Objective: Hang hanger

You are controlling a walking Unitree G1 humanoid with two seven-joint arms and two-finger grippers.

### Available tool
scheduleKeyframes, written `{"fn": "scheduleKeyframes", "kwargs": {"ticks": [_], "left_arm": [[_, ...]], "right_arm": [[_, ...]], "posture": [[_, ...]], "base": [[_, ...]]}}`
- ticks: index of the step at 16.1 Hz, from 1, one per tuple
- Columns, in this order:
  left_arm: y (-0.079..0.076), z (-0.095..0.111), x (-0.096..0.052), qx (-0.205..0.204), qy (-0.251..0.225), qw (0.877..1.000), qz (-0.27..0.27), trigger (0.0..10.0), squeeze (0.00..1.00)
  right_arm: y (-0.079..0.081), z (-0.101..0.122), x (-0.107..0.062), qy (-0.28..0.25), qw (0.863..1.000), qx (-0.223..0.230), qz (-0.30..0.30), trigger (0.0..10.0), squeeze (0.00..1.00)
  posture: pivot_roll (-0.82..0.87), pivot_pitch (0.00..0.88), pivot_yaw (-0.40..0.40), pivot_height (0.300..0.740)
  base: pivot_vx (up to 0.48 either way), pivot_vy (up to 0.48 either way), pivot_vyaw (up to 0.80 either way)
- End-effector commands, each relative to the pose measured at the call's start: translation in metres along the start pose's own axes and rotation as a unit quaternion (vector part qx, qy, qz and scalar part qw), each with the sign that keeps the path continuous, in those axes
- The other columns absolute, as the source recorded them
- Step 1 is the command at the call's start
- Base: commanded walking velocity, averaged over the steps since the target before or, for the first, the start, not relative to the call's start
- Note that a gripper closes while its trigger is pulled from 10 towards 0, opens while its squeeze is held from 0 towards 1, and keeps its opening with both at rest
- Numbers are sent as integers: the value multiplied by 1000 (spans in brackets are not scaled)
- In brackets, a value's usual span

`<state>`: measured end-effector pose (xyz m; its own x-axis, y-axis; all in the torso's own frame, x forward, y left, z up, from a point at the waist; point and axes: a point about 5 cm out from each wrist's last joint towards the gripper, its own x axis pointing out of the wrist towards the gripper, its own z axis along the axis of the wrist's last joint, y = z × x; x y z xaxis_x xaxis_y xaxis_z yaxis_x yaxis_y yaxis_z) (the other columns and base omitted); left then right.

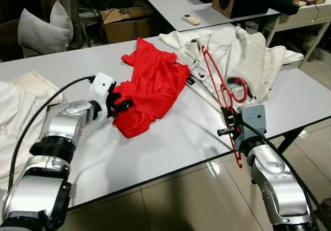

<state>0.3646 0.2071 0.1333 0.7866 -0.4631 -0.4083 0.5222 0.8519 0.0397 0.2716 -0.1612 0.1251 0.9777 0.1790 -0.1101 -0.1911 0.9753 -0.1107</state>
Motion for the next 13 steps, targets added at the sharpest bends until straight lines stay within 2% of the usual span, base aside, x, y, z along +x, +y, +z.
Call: {"fn": "scheduleKeyframes", "kwargs": {"ticks": [1,3,6,7,8,11,12,13], "left_arm": [[0,-1,-1,-4,-1,1000,1,10000,0],[3,-2,-1,31,-18,998,54,10000,0],[-4,-2,-1,-45,-42,998,27,10000,0],[-5,-1,-4,-90,-56,994,11,10000,0],[-6,-6,-6,-94,-49,994,5,10000,0],[-11,-18,-8,-88,-13,996,-13,10000,0],[-11,-24,-8,-65,5,998,0,10000,0],[-4,-26,-8,-13,17,998,59,10000,0]], "right_arm": [[2,2,2,-4,1000,-1,2,10000,0],[1,1,1,-4,1000,-1,0,10000,0],[1,1,1,-4,1000,0,0,10000,0],[1,1,1,-4,1000,0,-1,10000,0],[1,1,0,-4,1000,0,-1,10000,0],[2,0,-1,-2,1000,-1,0,10000,0],[1,0,0,-2,1000,-1,1,10000,0],[1,1,0,-2,1000,-2,1,10000,0]], "posture": [[-139,0,78,740],[-139,0,79,740],[-138,0,81,740],[-138,0,81,740],[-139,0,81,740],[-139,0,78,740],[-140,0,76,740],[-138,0,74,740]], "base": [[0,0,0],[0,0,0],[0,0,0],[0,0,0],[0,0,0],[0,0,0],[0,0,0],[0,0,0]]}}
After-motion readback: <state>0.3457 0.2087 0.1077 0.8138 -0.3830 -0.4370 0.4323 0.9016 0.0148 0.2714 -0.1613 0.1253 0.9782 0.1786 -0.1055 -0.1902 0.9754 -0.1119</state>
